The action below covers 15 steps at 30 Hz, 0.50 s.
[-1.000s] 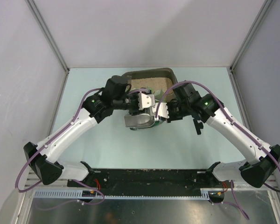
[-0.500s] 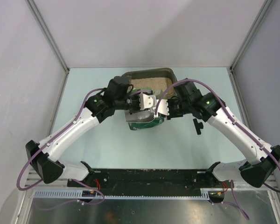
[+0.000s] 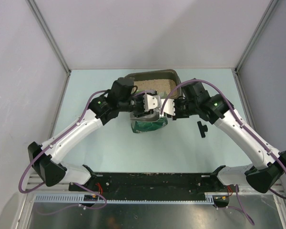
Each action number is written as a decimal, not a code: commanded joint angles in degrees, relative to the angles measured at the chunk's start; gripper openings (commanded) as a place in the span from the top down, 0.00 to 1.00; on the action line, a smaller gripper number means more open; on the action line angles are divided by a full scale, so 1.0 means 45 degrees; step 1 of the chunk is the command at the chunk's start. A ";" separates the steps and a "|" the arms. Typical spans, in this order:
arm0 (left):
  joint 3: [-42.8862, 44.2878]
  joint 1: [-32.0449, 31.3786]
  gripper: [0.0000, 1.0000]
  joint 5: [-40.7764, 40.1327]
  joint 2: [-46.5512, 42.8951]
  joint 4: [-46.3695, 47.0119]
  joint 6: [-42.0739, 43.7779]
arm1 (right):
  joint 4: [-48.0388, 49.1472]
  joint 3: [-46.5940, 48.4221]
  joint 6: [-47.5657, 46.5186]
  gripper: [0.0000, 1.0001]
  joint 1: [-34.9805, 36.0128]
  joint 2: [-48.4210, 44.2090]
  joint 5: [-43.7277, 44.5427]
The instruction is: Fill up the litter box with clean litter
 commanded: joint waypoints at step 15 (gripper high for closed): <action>0.0250 0.0813 0.87 0.1967 0.0542 -0.0337 -0.0242 | 0.1736 0.0720 0.0007 1.00 0.0058 -0.0882 -0.0864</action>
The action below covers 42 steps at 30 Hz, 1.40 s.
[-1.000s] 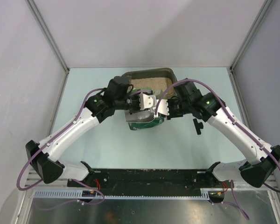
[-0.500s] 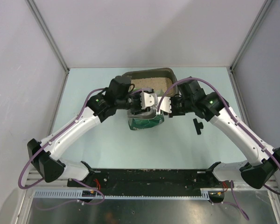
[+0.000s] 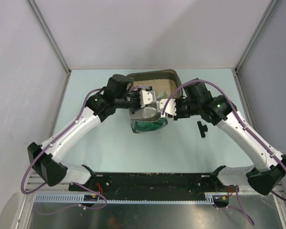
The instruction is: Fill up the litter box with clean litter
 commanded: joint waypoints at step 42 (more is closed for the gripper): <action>0.2834 0.0217 1.00 -0.0797 0.2642 0.6883 -0.6996 | 0.9198 0.0505 2.0647 0.34 -0.7682 0.1011 -0.9029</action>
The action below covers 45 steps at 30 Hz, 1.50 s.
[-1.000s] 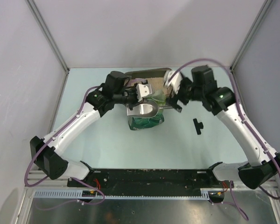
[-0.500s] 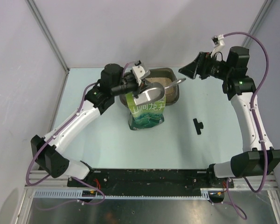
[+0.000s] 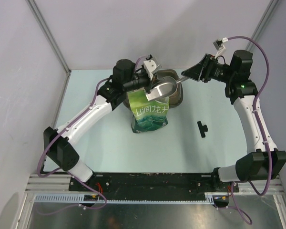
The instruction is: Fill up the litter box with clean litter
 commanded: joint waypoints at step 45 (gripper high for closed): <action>-0.0343 0.1707 0.10 0.0542 -0.2412 -0.6259 0.3282 | -0.3539 0.3588 -0.4498 1.00 -0.0753 0.0588 0.0920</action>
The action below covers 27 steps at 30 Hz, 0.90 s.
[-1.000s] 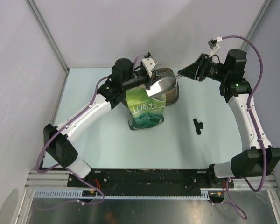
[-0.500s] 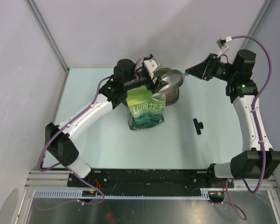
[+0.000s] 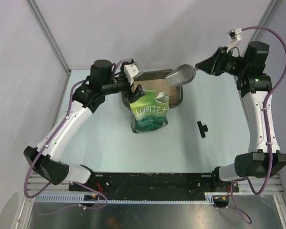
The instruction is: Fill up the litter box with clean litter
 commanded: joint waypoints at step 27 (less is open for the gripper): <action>-0.0066 0.0148 1.00 0.1349 0.1169 -0.2535 0.1149 | -0.3515 0.1410 -0.6445 1.00 0.4167 -0.0312 0.3321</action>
